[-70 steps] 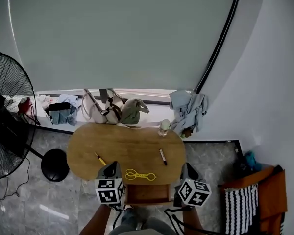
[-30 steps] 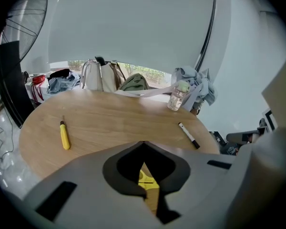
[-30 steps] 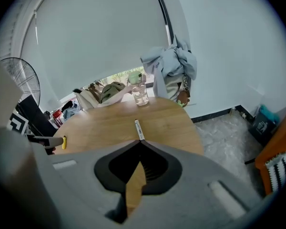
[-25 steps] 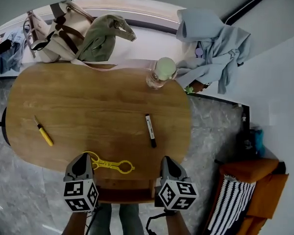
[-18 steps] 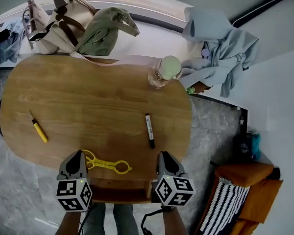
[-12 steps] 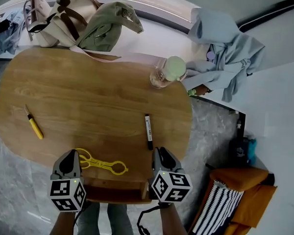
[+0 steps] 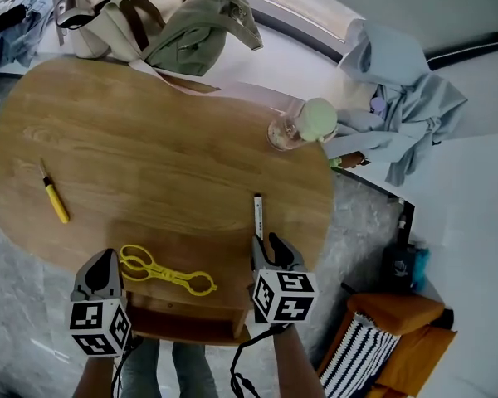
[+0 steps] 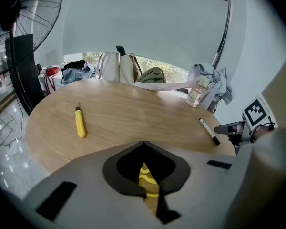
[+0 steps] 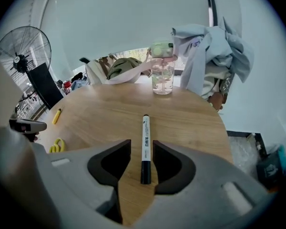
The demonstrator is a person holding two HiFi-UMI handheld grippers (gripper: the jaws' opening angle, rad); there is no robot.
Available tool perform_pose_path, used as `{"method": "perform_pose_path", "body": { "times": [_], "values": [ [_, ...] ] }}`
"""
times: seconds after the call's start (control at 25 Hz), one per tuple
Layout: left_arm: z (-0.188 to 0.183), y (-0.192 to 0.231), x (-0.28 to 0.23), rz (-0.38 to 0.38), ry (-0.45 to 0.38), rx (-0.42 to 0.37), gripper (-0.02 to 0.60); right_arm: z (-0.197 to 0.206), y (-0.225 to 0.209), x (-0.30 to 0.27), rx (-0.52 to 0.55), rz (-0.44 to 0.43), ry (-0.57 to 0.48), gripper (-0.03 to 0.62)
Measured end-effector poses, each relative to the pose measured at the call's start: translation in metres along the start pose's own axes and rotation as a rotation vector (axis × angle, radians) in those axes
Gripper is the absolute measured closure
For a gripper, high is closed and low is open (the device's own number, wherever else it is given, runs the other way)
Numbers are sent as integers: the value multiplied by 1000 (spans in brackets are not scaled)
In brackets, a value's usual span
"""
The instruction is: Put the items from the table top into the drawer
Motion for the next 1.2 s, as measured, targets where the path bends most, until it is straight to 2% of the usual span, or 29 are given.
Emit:
{"method": "perform_pose_path", "body": {
  "times": [0.48, 0.84, 1.2],
  "values": [
    [15, 30, 0, -45, 16, 35, 588, -3, -11, -34, 46, 14, 68, 464],
    [18, 31, 0, -34, 19, 58, 588, 2, -18, -38, 25, 42, 78, 479],
    [24, 34, 3, -35, 18, 59, 588, 2, -17, -38, 51, 43, 83, 501]
  ]
}}
Point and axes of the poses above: the fingertips, and each gripper's own axes: x backward along the fingers, y to its left, z out of its underside, the point moved 2 cm from there along x, backward along the fingers, and after that the axes turned 14 degrees about -z, right-handed, at the moved point
